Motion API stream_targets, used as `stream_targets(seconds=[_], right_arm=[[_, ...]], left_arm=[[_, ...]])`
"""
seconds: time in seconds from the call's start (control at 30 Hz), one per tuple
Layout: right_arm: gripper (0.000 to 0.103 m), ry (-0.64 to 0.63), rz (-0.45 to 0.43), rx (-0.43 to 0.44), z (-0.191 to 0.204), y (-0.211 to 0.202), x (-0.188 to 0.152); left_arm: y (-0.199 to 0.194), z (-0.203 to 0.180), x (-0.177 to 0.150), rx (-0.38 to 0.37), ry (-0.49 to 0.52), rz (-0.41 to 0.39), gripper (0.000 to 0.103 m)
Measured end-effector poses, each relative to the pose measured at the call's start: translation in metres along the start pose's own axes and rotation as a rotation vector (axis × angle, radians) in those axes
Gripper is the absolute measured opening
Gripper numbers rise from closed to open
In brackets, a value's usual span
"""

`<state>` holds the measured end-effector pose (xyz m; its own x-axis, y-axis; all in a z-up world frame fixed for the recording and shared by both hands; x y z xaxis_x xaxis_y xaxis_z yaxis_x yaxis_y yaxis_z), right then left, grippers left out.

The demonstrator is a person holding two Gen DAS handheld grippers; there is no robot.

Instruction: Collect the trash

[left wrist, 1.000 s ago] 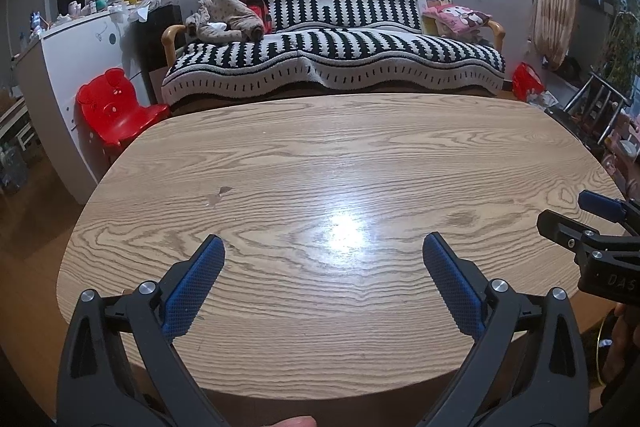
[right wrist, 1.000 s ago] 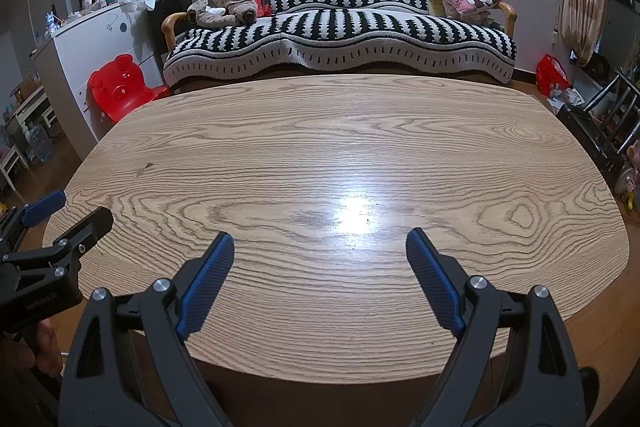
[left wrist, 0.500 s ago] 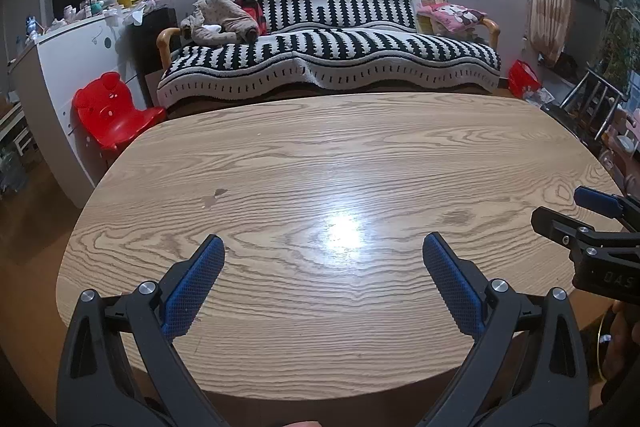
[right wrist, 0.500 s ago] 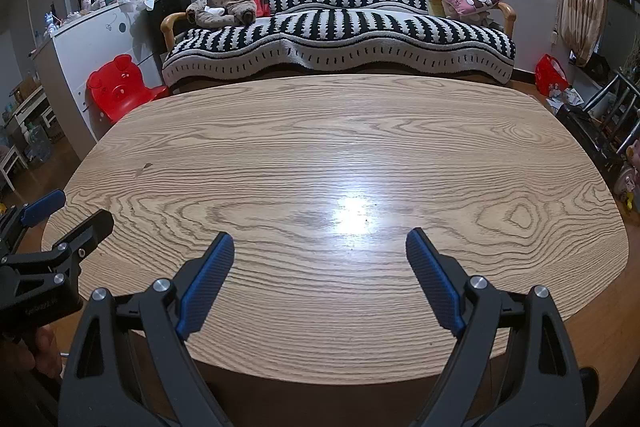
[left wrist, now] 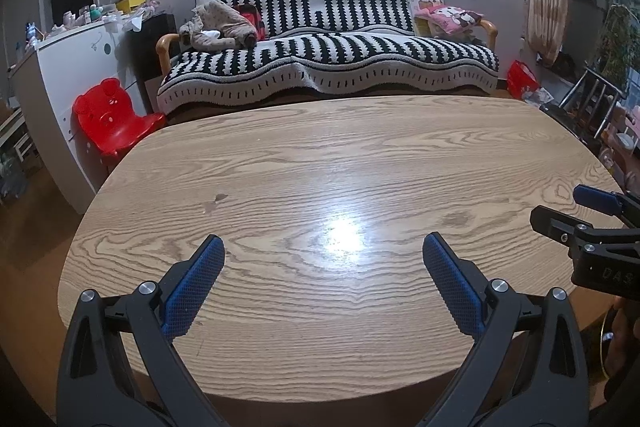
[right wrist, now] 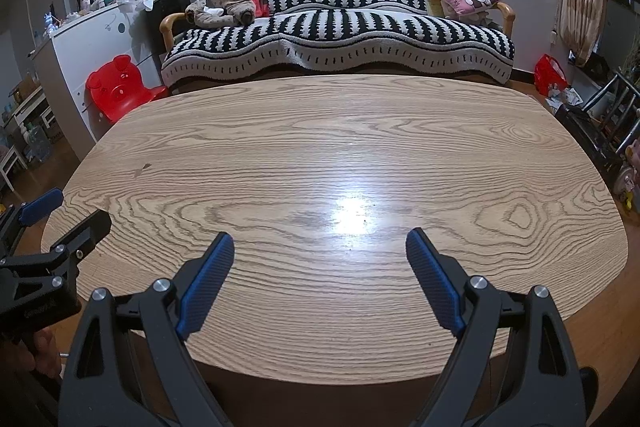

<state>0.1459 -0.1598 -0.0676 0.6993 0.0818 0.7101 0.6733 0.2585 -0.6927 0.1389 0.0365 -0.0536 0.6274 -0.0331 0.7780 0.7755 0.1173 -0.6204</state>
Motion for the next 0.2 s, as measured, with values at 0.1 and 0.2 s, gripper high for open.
stream_targets(seconds=[0.1, 0.2], right_arm=[[0.085, 0.000, 0.000, 0.001, 0.0000, 0.0000, 0.0000], [0.085, 0.000, -0.001, 0.000, 0.0004, 0.0001, 0.0001]], left_arm=[[0.0034, 0.0029, -0.0012, 0.009, -0.010, 0.015, 0.096], [0.0046, 0.0043, -0.0011, -0.001, -0.019, 0.023, 0.096]])
Point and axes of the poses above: each gripper's, at about its wrist camera, not at the fingertips, and y roughly the way its jaws point, z to its left, x to its top, the point moved 8 cm from there along y, roughly the way its jaws point, and after that the axes turned 4 degrees about x, right-handed, at the moved point
